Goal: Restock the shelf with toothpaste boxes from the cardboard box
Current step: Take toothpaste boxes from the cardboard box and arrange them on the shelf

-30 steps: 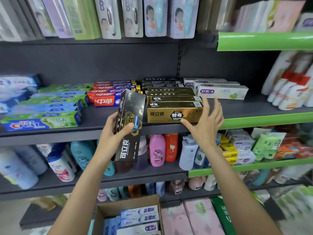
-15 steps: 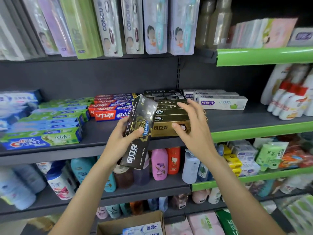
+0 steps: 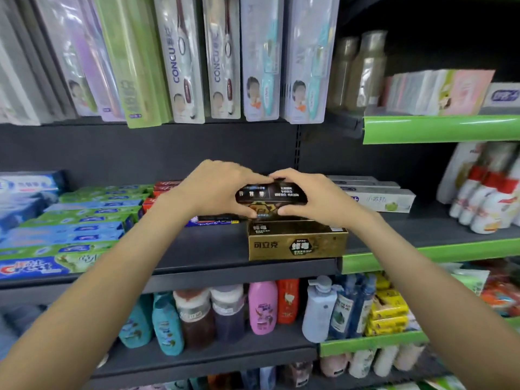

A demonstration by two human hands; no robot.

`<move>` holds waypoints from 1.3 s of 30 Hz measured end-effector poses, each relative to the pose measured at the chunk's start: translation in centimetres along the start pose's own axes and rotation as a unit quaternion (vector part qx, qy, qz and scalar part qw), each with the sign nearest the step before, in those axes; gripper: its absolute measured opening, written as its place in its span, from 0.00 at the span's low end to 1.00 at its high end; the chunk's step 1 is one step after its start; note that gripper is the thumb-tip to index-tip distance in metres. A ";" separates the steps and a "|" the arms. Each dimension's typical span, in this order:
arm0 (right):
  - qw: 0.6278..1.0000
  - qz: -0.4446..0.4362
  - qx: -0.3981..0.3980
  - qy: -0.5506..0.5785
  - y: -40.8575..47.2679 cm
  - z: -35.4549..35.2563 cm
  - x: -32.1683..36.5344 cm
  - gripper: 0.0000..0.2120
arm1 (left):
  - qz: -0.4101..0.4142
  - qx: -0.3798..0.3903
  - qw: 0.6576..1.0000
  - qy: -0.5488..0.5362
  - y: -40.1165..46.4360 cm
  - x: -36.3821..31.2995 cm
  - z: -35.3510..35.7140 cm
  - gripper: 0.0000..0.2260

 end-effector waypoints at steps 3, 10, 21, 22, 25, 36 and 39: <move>0.995 0.041 -0.082 -0.032 0.3 -1.0 -2.3 0.24 | 0.009 -0.209 0.976 -0.056 -0.6 0.5 -1.8 0.19; 0.985 0.093 -0.062 -0.128 4.3 0.4 -9.4 0.23 | -0.012 0.039 0.988 -0.147 -2.7 -0.8 8.5 0.31; 0.965 0.155 0.114 -0.177 8.1 7.8 -13.2 0.21 | -0.057 0.056 0.980 -0.184 -2.9 -0.4 10.4 0.31; 0.969 0.153 0.122 -0.150 7.8 8.1 -13.2 0.23 | -0.060 0.062 0.979 -0.185 -2.9 -0.4 10.5 0.31; 0.971 0.148 0.139 -0.125 7.0 8.0 -12.8 0.26 | -0.063 0.076 0.977 -0.187 -3.0 -0.5 10.5 0.31; 0.970 0.148 0.172 -0.090 8.1 6.8 -12.3 0.32 | -0.076 0.045 0.980 -0.177 -3.7 -1.2 10.6 0.31; 0.988 0.091 0.101 -0.075 6.4 5.6 -8.1 0.28 | -0.099 -0.022 0.972 -0.214 -5.3 -1.7 9.2 0.25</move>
Point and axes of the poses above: each hand's wrist, its own y-axis towards the middle knuckle, its own z-axis out of the palm, x = y × z, the point moved 8 cm from there along y, towards the middle knuckle, and after that the axes turned 14 degrees about -z, right-handed, at the moved point
